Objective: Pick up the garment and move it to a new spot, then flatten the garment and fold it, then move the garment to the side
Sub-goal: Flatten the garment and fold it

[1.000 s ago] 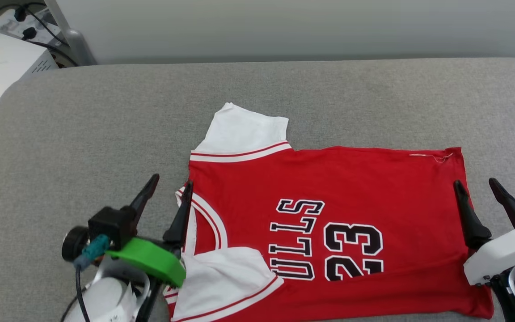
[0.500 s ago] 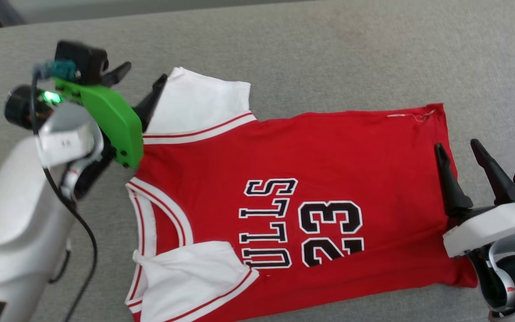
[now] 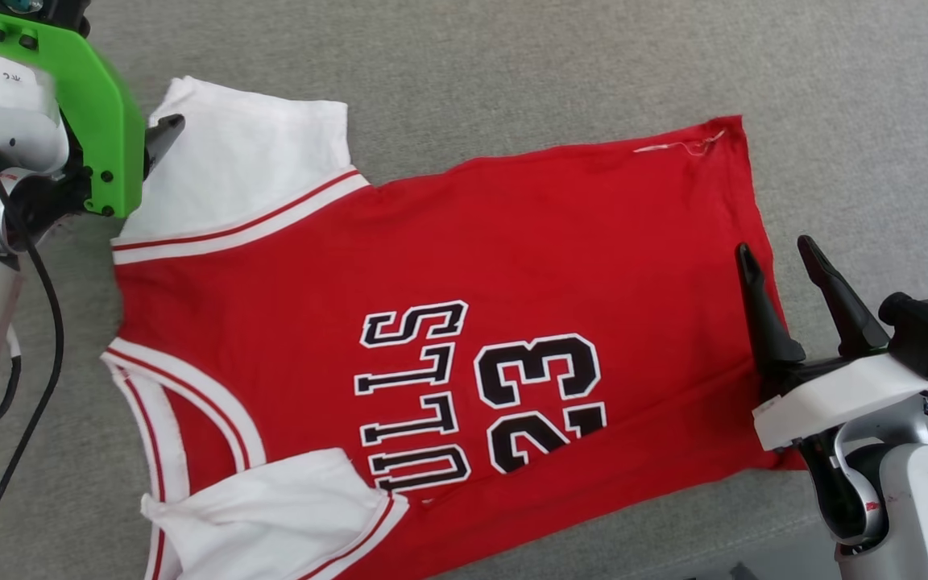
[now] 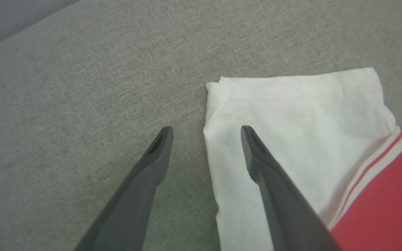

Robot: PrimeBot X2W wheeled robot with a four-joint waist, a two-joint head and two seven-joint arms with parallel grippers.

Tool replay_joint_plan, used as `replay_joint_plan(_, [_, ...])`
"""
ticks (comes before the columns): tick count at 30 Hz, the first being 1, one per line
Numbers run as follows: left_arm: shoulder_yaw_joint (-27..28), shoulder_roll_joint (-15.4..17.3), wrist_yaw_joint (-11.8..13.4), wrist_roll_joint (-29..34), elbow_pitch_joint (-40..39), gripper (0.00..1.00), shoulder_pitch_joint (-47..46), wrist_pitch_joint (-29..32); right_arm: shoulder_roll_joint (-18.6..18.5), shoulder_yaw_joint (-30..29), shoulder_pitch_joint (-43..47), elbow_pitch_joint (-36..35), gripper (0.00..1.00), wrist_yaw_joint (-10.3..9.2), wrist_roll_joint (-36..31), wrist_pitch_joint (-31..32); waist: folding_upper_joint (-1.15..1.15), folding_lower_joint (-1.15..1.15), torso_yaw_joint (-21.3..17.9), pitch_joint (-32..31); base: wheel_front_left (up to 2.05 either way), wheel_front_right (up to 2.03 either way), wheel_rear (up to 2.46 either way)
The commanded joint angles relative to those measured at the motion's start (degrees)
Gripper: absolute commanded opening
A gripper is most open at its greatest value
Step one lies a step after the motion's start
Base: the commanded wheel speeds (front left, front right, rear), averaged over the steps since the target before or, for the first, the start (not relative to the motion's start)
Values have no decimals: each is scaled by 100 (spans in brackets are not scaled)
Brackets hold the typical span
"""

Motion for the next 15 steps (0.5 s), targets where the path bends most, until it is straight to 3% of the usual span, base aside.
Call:
replay_joint_plan(1, [-29, 67, -17, -78, 91, 100, -129, 6, 16, 24, -133, 56, 100, -46, 36, -63, 65, -1, -210, 198, 0, 0, 0])
replay_joint_plan(9, [-188, 172, -16, 42, 597, 100, -339, -116, 7, 134, -263, 266, 100, -46, 95, -166, 65, -1, -281, 291, 0, 0, 0])
replay_joint_plan(13, [-241, 115, 113, 124, 750, 100, -334, -152, -11, 156, -304, 330, 100, -46, 118, -182, 65, -1, -287, 317, 0, 0, 0])
replay_joint_plan(14, [-269, 105, 126, 132, 795, 36, -314, -121, -16, 163, -313, 349, 100, -46, 120, -184, 65, -1, -289, 317, 0, 0, 0])
replay_joint_plan(15, [-292, 101, 132, 134, 829, 2, -291, -89, -20, 168, -320, 364, 100, -46, 122, -185, 65, -1, -288, 314, 0, 0, 0])
